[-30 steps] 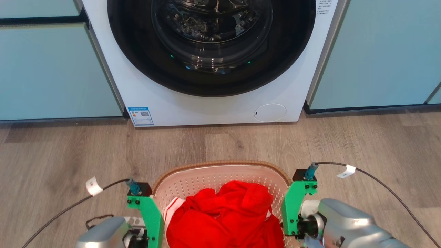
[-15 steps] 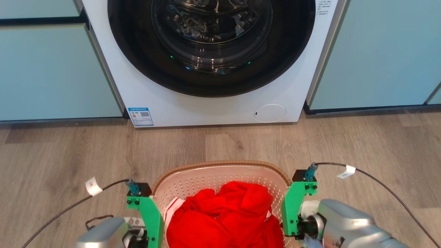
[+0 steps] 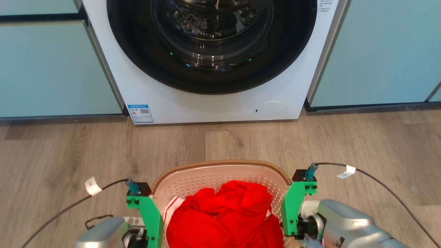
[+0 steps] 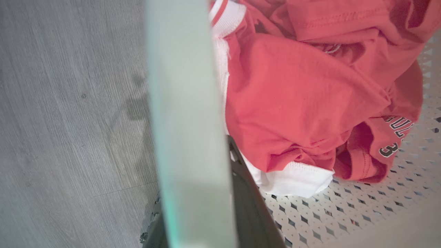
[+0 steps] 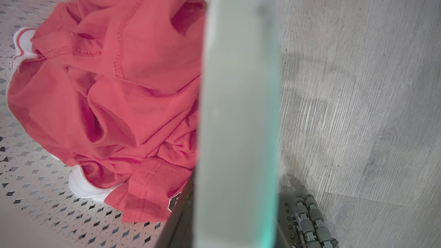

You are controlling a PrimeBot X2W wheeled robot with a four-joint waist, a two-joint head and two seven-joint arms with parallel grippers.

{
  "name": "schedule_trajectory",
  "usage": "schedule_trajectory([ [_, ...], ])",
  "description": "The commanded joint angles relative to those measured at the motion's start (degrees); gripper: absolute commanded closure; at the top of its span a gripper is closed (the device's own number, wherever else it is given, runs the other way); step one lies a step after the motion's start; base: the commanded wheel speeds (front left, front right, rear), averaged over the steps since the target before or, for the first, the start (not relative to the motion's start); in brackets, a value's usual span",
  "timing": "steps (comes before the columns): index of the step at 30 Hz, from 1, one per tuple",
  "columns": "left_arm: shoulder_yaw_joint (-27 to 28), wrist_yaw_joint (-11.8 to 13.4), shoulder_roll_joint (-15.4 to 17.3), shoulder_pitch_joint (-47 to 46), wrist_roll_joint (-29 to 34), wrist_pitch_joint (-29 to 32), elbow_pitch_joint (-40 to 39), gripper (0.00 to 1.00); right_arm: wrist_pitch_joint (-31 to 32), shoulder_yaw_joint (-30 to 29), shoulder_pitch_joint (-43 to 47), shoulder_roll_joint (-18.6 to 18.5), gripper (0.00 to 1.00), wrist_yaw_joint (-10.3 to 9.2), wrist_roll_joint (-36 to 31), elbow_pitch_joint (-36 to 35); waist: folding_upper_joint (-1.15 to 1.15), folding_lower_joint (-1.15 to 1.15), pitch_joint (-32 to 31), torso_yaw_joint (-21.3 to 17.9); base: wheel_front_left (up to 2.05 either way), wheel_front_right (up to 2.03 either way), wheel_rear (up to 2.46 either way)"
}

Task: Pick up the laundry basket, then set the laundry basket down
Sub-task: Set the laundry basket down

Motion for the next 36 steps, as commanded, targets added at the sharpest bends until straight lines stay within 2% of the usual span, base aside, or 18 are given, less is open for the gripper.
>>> schedule_trajectory([
  [1, -1.1, -1.1, 0.3, -2.6, 1.1, 0.2, -1.0, 1.00, -1.2, -0.2, -3.7, 1.1, 1.00, 1.43, -0.1, -2.2, 0.00, 0.00, 0.3, 0.0, 0.00, 0.00, 0.00],
  [13, -1.1, -1.1, -0.6, -4.0, 1.3, -1.7, -0.1, 1.00, -3.0, 0.0, -4.8, 0.6, 1.00, 1.43, -0.5, -2.3, 0.00, 0.00, 5.4, -0.1, 0.00, 0.00, 0.00],
  [22, -1.1, -1.1, -2.8, -9.4, 2.4, -6.7, 1.7, 1.00, -8.8, -0.1, -9.0, -0.3, 1.00, 1.43, -1.9, -2.1, 0.00, 0.00, 16.7, 0.0, 0.00, 0.00, 0.00],
  [32, -1.0, -1.1, -5.2, -16.4, 4.1, -13.0, 5.7, 1.00, -18.0, -0.3, -14.3, -0.6, 1.00, 1.43, -4.3, -0.4, 0.00, 0.00, 31.1, -0.4, 0.00, 0.00, 0.00],
  [36, -0.6, -1.1, -5.8, -18.0, 4.1, -15.4, 7.3, 1.00, -20.5, -0.5, -15.2, -0.3, 1.00, 1.43, -4.4, 0.5, 0.00, 0.00, 34.6, -0.7, 0.00, 0.00, 0.00],
])
